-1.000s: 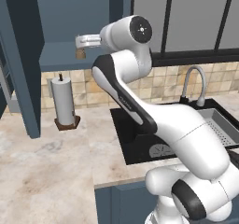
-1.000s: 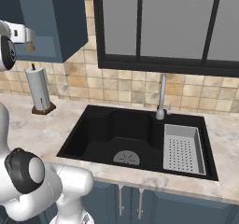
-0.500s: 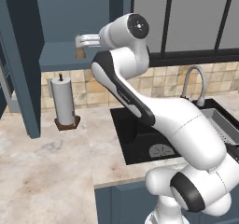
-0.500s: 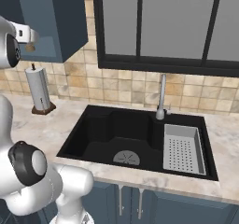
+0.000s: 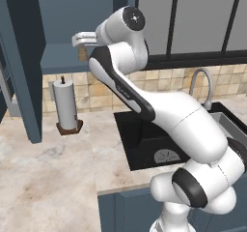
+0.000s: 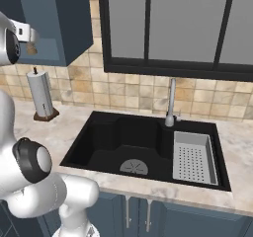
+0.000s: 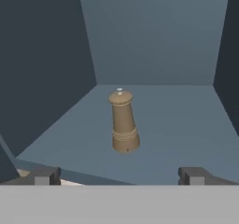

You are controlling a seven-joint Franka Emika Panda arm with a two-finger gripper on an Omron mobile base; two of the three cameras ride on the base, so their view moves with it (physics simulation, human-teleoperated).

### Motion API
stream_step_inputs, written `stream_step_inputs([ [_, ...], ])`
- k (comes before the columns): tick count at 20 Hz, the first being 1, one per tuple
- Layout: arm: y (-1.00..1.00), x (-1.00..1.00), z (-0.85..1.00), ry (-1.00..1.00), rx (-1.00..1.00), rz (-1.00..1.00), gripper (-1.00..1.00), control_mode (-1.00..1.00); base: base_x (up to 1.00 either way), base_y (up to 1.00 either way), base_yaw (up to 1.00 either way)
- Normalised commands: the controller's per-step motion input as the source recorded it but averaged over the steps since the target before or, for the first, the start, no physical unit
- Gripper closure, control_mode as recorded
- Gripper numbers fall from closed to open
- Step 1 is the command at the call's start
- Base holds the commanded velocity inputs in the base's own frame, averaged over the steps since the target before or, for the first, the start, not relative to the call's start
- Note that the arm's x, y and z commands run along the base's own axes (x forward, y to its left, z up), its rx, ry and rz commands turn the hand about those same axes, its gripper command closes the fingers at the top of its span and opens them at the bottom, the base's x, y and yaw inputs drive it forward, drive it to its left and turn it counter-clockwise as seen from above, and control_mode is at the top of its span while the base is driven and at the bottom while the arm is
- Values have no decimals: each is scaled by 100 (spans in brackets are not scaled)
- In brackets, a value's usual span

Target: Retrieve the shaker from the cabinet and place it next the steak on a plate on the dining table.

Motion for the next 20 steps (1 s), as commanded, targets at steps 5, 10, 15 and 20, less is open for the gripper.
stream_step_inputs([
  [5,7,13,-13,0,0,0,-100,-100,0,0,0],
  [10,0,12,0,-2,0,0,-100,-100,0,0,0],
  [15,0,19,0,0,0,0,-100,-100,0,0,0],
  [20,0,17,-7,0,0,0,-100,-100,0,0,0],
])
